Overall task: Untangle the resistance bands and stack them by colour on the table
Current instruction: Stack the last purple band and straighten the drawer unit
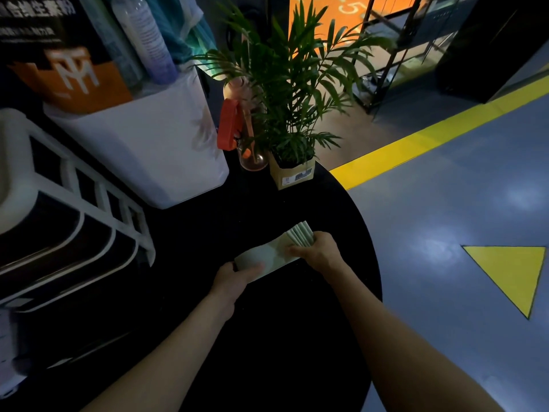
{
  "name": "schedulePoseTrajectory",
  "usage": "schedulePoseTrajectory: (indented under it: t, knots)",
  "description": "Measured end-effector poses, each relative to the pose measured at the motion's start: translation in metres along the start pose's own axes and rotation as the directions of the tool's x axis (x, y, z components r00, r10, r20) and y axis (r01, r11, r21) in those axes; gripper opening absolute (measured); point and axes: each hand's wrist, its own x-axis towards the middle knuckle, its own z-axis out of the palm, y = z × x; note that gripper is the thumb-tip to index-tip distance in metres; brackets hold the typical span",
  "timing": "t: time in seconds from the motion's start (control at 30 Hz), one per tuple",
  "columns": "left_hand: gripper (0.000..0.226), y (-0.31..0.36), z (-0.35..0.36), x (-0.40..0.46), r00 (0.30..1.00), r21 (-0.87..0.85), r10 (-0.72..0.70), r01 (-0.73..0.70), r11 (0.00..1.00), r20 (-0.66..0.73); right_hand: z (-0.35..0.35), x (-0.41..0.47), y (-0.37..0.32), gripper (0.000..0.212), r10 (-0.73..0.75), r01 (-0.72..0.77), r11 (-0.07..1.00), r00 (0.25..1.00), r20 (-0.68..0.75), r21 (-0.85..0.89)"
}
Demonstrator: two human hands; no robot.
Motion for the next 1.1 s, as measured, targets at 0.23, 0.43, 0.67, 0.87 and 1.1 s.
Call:
schedulePoseTrajectory:
  t: [0.23,0.43,0.67,0.87,1.1]
  knots:
    - [0.051,-0.001,0.004,0.000,0.998,-0.033,0.052,-0.053,0.998,-0.024,0.003,-0.005,0.002,0.046,0.017,-0.016,0.999,1.000,-0.011,0.046]
    - [0.035,-0.003,-0.002,-0.020,0.982,0.016,0.179,-0.178,0.984,-0.055,0.016,-0.018,0.004,0.040,-0.026,0.031,0.993,0.999,-0.044,0.110]
    - [0.037,0.008,-0.052,-0.058,0.971,0.018,0.235,-0.235,0.972,-0.037,0.042,-0.055,-0.026,0.029,-0.015,0.011,0.980,1.000,0.017,0.198]
    - [0.047,0.011,-0.123,-0.087,0.951,0.001,0.289,-0.291,0.957,-0.107,0.089,-0.099,-0.068,0.027,-0.053,0.037,0.966,0.997,0.055,0.256]
    - [0.035,-0.002,-0.211,-0.111,0.906,0.007,0.356,-0.364,0.931,-0.227,0.173,-0.138,-0.106,0.033,-0.088,0.071,0.960,0.995,0.050,0.272]
